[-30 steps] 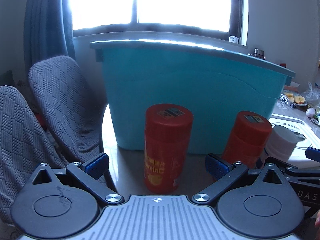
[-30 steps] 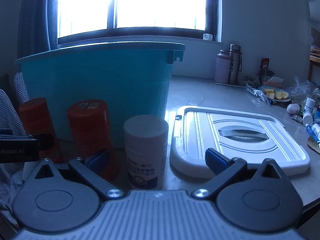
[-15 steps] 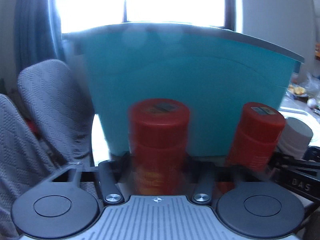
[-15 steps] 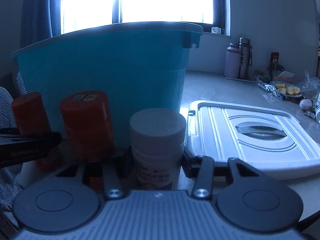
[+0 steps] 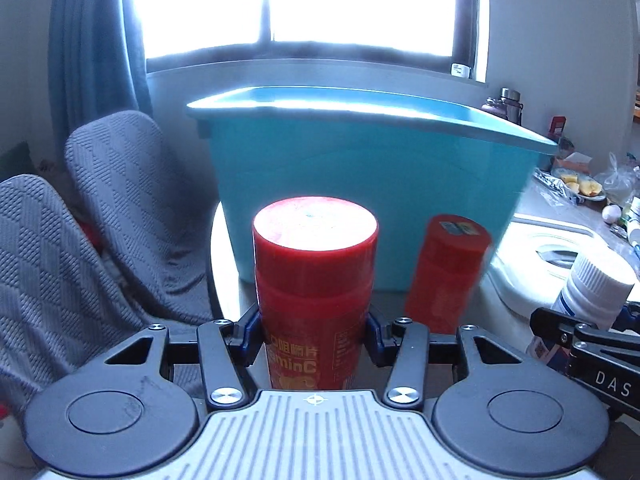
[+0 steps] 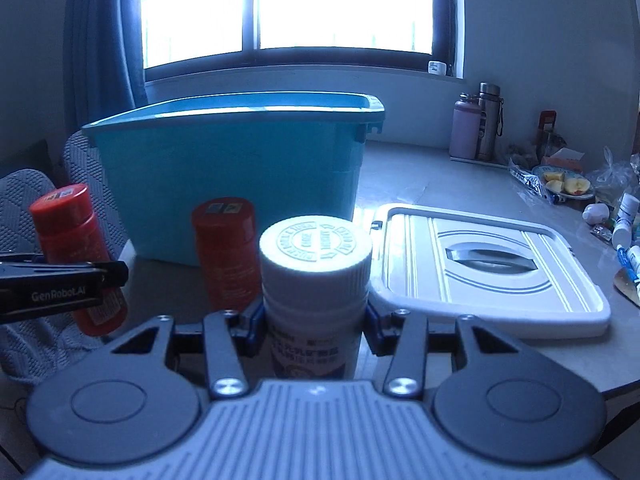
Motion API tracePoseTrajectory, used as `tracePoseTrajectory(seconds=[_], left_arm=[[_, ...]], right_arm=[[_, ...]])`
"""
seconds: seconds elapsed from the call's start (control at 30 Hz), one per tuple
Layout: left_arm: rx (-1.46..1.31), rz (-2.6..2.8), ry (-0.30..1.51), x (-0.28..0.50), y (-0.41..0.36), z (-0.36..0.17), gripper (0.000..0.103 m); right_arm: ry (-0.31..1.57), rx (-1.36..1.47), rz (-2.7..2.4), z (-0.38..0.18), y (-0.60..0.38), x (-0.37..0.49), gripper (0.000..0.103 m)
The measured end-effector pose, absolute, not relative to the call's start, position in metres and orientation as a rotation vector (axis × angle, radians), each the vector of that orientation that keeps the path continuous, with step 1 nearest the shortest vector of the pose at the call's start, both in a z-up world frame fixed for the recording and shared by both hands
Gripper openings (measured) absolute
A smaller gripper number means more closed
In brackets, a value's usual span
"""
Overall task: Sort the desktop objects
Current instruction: 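Grasp the white pill bottle with the right tool while the left tool grasps a red canister, then carry both items over the teal bin and open both tools to drop them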
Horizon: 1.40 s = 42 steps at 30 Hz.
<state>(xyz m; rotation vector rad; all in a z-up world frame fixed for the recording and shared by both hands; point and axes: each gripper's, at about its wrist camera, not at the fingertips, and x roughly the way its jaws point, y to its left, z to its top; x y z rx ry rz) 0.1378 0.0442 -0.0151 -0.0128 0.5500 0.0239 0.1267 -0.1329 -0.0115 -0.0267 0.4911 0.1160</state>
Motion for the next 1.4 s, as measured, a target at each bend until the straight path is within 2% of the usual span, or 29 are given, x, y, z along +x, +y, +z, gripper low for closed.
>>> tracePoseTrajectory(seconds=[0.23,0.53,1.03,1.4], left_arm=[[-0.028,0.007,0.567,0.096,0.048,0.012,0.050],[-0.011,-0.007,0.540,0.097,0.048,0.080,0.050],[0.012,0.016,0.494,0.182,0.061,0.166,0.050],[0.019,-0.028,0.569,0.283,0.080,0.165,0.050]], right_arm=[[0.492,-0.052,0.140,0.016,-0.135,0.099,0.048],[0.466,-0.029,0.153,0.066,-0.137,0.096,0.048],[0.370,-0.039,0.171,0.138,-0.117,0.178,0.048],[0.404,-0.012,0.140,0.142,-0.102,0.261,0.048]])
